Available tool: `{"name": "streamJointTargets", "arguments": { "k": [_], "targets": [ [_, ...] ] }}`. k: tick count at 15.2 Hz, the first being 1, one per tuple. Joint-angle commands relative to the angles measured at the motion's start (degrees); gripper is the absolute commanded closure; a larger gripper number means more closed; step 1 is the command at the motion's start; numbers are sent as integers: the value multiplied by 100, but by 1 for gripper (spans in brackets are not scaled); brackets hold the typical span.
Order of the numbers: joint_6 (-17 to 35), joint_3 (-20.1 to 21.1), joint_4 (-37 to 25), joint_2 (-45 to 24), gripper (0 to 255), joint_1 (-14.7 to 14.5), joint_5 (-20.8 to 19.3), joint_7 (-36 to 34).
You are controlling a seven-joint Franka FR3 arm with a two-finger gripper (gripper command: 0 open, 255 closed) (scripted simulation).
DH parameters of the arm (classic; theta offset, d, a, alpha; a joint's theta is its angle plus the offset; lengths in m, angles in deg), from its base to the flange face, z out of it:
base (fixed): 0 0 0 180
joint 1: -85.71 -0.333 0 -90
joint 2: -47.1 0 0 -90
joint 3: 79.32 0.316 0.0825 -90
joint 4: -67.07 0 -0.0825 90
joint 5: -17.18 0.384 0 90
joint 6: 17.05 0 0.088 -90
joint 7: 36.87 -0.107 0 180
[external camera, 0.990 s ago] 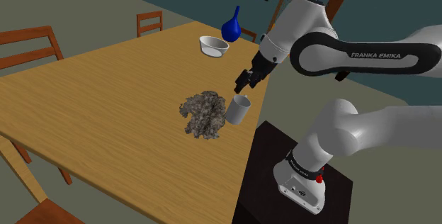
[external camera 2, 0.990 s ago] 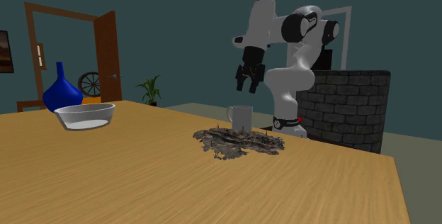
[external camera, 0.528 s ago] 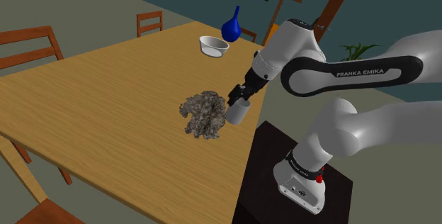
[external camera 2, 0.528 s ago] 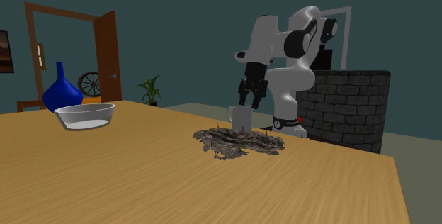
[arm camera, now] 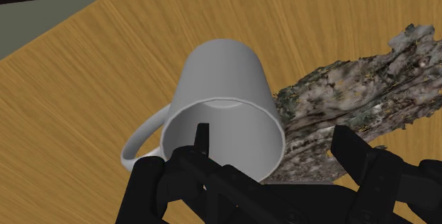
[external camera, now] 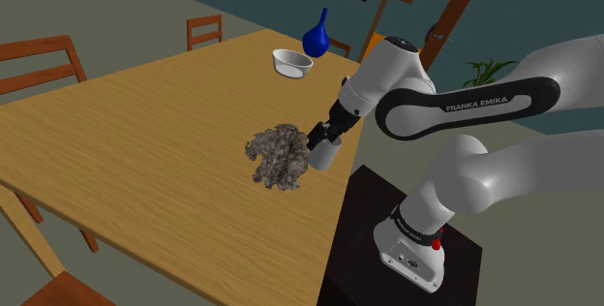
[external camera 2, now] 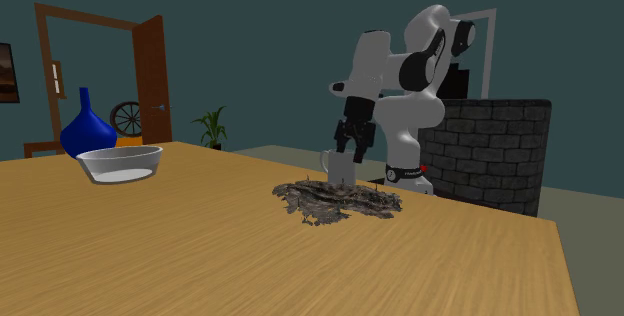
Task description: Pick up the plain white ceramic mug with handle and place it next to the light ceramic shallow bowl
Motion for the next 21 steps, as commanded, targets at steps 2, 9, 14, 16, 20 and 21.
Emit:
{"name": "streamJointTargets", "arguments": {
  "k": [2,9,14,16,20,21],
  "targets": [
    [5,1,0,-4,0,0,0,0],
    [4,0,0,-3,255,0,0,0],
    [-110,-14,-49,63,255,3,-9,6],
    [-332,-42,-153,181,255,9,-28,17],
    [-751,-96,-377,379,255,25,-68,36],
    [-851,-110,-436,421,255,30,-78,41]
  ]
}}
